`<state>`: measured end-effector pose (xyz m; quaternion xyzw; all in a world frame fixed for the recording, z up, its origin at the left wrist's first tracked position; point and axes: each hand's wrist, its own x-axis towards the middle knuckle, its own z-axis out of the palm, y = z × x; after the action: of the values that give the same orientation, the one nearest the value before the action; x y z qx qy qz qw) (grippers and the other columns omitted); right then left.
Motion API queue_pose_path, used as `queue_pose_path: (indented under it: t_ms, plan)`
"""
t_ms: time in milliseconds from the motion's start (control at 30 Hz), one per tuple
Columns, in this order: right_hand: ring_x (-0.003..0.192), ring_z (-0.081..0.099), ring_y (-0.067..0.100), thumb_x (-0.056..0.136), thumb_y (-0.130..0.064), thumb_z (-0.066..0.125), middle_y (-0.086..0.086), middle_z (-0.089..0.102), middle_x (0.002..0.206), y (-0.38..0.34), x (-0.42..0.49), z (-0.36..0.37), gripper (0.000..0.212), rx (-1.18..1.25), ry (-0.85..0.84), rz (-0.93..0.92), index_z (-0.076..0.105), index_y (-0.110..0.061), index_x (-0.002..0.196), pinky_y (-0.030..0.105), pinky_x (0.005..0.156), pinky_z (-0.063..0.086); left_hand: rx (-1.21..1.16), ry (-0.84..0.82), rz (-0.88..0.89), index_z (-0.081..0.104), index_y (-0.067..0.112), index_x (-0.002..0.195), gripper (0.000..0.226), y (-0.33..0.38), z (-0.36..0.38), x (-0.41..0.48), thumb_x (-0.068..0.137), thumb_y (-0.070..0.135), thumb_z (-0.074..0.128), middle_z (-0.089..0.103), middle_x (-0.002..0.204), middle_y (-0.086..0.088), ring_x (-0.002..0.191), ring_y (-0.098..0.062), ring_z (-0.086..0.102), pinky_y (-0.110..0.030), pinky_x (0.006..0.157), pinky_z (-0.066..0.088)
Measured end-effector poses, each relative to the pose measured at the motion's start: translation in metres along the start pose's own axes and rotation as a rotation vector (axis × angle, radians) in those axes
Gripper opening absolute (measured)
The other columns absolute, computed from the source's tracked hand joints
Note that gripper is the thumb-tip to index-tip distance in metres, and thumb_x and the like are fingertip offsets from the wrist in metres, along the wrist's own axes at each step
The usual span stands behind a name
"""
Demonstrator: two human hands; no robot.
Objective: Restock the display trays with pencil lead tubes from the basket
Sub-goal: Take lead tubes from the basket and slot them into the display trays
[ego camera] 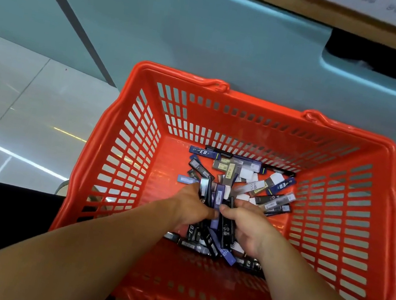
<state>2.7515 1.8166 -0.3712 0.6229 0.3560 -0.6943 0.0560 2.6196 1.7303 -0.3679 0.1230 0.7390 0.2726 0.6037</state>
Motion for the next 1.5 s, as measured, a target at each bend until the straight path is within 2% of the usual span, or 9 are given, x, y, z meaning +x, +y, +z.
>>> queue_pose_path:
  t_ms: [167, 367, 433, 633, 767, 900, 1033, 1167, 1500]
  plan:
    - [0.086, 0.073, 0.030, 0.099, 0.005, 0.058, 0.017, 0.078, 0.098, -0.001, -0.002, 0.001, 0.020, -0.026, -0.014, 0.003, 0.070, -0.006, 0.111, 0.042, 0.076, 0.060, -0.014, -0.014, -0.023, 0.064, 0.016, 0.122, 0.035, 0.000, -0.002, -0.003, 0.091, 0.003, 0.073, 0.074, 0.106, -0.003, 0.091, -0.014, 0.070, -0.023, 0.072, 0.057]
    - [0.085, 0.073, 0.028, 0.103, 0.001, 0.052, 0.018, 0.074, 0.106, -0.004, -0.006, -0.004, 0.015, 0.004, 0.017, 0.018, 0.062, -0.002, 0.114, 0.042, 0.071, 0.062, -0.174, -0.030, -0.065, 0.058, 0.019, 0.123, 0.029, 0.008, -0.020, -0.012, 0.099, 0.004, 0.064, 0.073, 0.110, -0.008, 0.099, -0.022, 0.071, -0.033, 0.079, 0.061]
    - [0.078, 0.069, 0.025, 0.103, -0.002, 0.050, 0.015, 0.070, 0.099, -0.010, -0.011, -0.006, 0.015, 0.029, -0.023, 0.031, 0.059, -0.002, 0.115, 0.040, 0.066, 0.060, -0.221, -0.048, -0.059, 0.058, 0.019, 0.120, 0.027, 0.011, -0.026, -0.017, 0.100, 0.003, 0.063, 0.072, 0.110, -0.009, 0.100, -0.023, 0.071, -0.033, 0.073, 0.061]
    - [0.058, 0.051, 0.019, 0.091, -0.015, 0.055, 0.002, 0.052, 0.068, -0.033, -0.036, -0.010, 0.008, 0.064, -0.135, 0.006, 0.058, -0.012, 0.098, 0.035, 0.064, 0.048, -0.287, -0.160, -0.045, 0.060, 0.017, 0.121, 0.030, 0.022, -0.031, -0.040, 0.097, 0.000, 0.064, 0.072, 0.113, -0.017, 0.107, -0.032, 0.072, -0.056, 0.089, 0.060]
    - [0.042, 0.034, 0.015, 0.089, -0.043, 0.076, -0.001, 0.041, 0.060, -0.058, -0.064, 0.005, 0.036, -0.042, 0.016, -0.125, 0.057, -0.014, 0.099, 0.024, 0.044, 0.031, -0.293, -0.269, 0.022, 0.057, 0.015, 0.127, 0.030, 0.041, -0.038, -0.064, 0.099, 0.007, 0.064, 0.072, 0.102, -0.015, 0.088, -0.026, 0.071, -0.048, 0.081, 0.063]
    - [0.040, 0.027, 0.014, 0.089, -0.061, 0.069, -0.003, 0.034, 0.052, -0.096, -0.112, 0.019, 0.049, -0.032, 0.014, -0.316, 0.063, -0.013, 0.100, 0.022, 0.044, 0.027, -0.212, -0.267, 0.175, 0.061, 0.013, 0.119, 0.040, 0.064, -0.046, -0.104, 0.083, 0.023, 0.075, 0.070, 0.082, -0.007, 0.063, -0.019, 0.062, -0.035, 0.056, 0.052]
    - [0.040, 0.028, 0.012, 0.094, -0.047, 0.070, 0.003, 0.042, 0.060, -0.125, -0.168, 0.023, 0.032, -0.155, -0.069, -0.502, 0.066, -0.018, 0.106, 0.020, 0.046, 0.022, -0.134, -0.229, 0.298, 0.062, 0.008, 0.106, 0.052, 0.088, -0.059, -0.152, 0.056, 0.021, 0.070, 0.053, 0.060, -0.007, 0.047, -0.021, 0.045, -0.029, 0.049, 0.039]
    - [0.037, 0.027, 0.012, 0.098, -0.037, 0.067, 0.005, 0.048, 0.061, -0.147, -0.219, 0.022, 0.024, -0.258, -0.118, -0.560, 0.061, -0.016, 0.090, 0.017, 0.044, 0.023, -0.083, -0.168, 0.435, 0.062, 0.007, 0.095, 0.032, 0.120, -0.072, -0.202, 0.064, 0.006, 0.059, 0.054, 0.060, -0.013, 0.044, -0.024, 0.050, -0.028, 0.048, 0.038]
    - [0.038, 0.025, 0.011, 0.102, -0.042, 0.060, 0.005, 0.048, 0.061, -0.216, -0.333, 0.020, 0.029, -0.172, 0.007, -0.682, 0.051, -0.016, 0.096, 0.017, 0.043, 0.023, -0.081, 0.018, 0.778, 0.061, 0.013, 0.098, 0.023, 0.219, -0.117, -0.316, 0.087, 0.015, 0.082, 0.055, 0.064, -0.006, 0.045, -0.018, 0.046, -0.023, 0.042, 0.038]
